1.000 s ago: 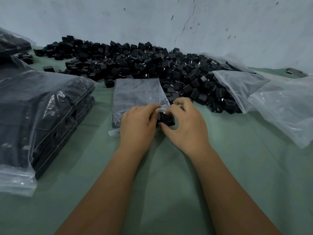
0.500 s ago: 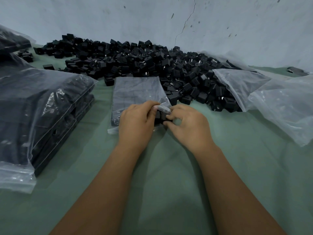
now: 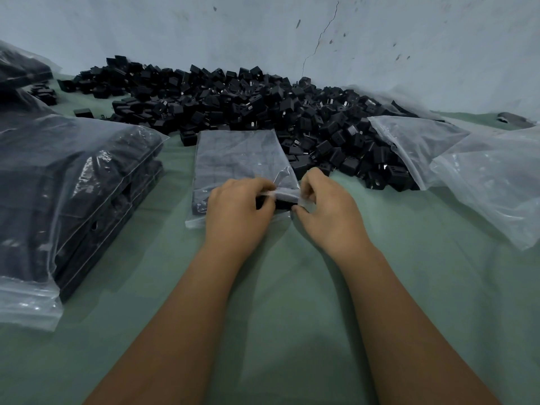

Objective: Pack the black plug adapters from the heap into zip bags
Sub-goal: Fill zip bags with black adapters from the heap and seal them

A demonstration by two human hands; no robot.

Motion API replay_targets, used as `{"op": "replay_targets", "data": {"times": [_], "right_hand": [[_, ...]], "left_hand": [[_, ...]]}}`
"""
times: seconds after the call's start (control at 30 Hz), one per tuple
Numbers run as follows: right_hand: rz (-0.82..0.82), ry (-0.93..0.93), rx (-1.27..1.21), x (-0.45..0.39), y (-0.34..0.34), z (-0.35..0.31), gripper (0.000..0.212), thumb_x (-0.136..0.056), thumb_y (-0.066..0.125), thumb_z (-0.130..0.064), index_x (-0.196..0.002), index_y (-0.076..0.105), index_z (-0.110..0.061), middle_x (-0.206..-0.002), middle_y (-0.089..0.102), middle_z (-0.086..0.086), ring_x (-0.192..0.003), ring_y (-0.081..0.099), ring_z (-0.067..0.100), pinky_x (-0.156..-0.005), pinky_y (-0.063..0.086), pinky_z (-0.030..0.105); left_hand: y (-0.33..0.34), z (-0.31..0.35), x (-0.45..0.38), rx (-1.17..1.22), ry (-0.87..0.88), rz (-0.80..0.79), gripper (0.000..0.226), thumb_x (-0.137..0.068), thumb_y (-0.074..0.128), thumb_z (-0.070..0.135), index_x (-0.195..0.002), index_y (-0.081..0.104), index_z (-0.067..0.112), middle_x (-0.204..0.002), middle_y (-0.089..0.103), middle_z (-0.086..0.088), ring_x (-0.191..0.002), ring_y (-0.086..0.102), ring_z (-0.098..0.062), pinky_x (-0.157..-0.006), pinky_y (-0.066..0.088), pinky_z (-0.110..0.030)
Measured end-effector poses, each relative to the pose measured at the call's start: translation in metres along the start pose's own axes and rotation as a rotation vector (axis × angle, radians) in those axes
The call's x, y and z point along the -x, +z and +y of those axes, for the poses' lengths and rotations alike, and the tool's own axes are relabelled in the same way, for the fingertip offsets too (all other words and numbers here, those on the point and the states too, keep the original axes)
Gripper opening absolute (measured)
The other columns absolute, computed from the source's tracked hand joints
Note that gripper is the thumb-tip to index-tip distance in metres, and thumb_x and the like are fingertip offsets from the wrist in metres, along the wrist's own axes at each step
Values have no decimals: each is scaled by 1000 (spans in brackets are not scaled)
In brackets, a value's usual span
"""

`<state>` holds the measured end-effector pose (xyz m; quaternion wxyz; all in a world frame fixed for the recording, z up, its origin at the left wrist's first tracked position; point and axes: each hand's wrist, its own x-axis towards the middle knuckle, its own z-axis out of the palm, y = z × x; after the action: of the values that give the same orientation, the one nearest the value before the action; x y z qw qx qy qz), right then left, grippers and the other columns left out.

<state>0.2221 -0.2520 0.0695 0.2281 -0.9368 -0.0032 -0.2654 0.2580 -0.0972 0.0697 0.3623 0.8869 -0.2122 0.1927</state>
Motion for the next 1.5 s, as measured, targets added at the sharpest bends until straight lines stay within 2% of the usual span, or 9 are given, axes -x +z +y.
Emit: {"op": "replay_targets", "data": {"times": [0.13,0.37,0.6,0.73,1.0,1.1,1.2,1.33,1.5], "right_hand": [[-25,52,56,0,4,5,27,-78,70,-26,-94,49,-30,-84,51,-10,-78,49,10,-62,44,30],[-6,139,110,-5,10,3,19,-79,67,-28,-84,49,-30,-79,50,-9,-72,49,13,-55,37,28],[13,33,39,-3,12,2,24,-77,64,-31,-99,57,-36,-89,44,-10,-79,45,7,-53,39,24],[-9,32,88,-4,14,1,23,-84,64,-29,-106,62,-38,-95,48,-9,-87,49,11,-62,47,29],[-23,128,69,-4,13,-4,27,-75,52,-35,-100,60,-38,-86,45,-9,-79,47,11,-57,35,26],[-56,175,-228,-5,7,0,35,-69,45,-38,-95,68,-40,-83,49,-10,-81,51,8,-65,40,26],[110,268,-380,-13,-3,11,26,-74,46,-37,-83,70,-42,-87,54,-11,-85,55,6,-73,42,23],[278,454,-93,-14,-19,49,26,-87,48,-27,-104,68,-33,-104,47,-4,-103,47,18,-83,37,27],[25,719,74,-11,-21,64,50,-87,39,-32,-135,42,-45,-133,32,7,-124,29,26,-105,24,38]], "left_hand": [[0,0,1,-82,34,-34,16,-86,69,21,-100,75,25,-102,69,6,-101,55,-21,-93,40,-40],[3,1,3,-163,54,16,18,-81,70,10,-95,76,20,-96,62,-1,-95,48,-25,-81,36,-34],[-1,1,1,-195,28,-8,20,-84,65,11,-97,75,23,-91,60,0,-90,48,-24,-74,26,-31],[-1,2,2,-199,29,-11,18,-85,66,14,-99,74,22,-92,60,-1,-91,49,-25,-75,27,-31],[-2,3,3,-192,66,-22,21,-91,62,21,-108,75,25,-94,61,0,-91,48,-25,-76,35,-35],[-3,5,4,-188,101,5,20,-92,61,20,-107,75,22,-92,62,-1,-89,48,-23,-72,32,-33],[-2,11,6,-176,162,36,17,-89,67,15,-101,78,16,-85,61,-3,-83,51,-25,-69,34,-33],[2,19,11,-177,226,12,14,-85,68,9,-95,78,12,-81,61,-6,-79,53,-29,-68,38,-36],[5,23,12,-200,206,-72,20,-92,57,19,-100,75,17,-94,60,-1,-90,50,-25,-75,39,-35]]}}
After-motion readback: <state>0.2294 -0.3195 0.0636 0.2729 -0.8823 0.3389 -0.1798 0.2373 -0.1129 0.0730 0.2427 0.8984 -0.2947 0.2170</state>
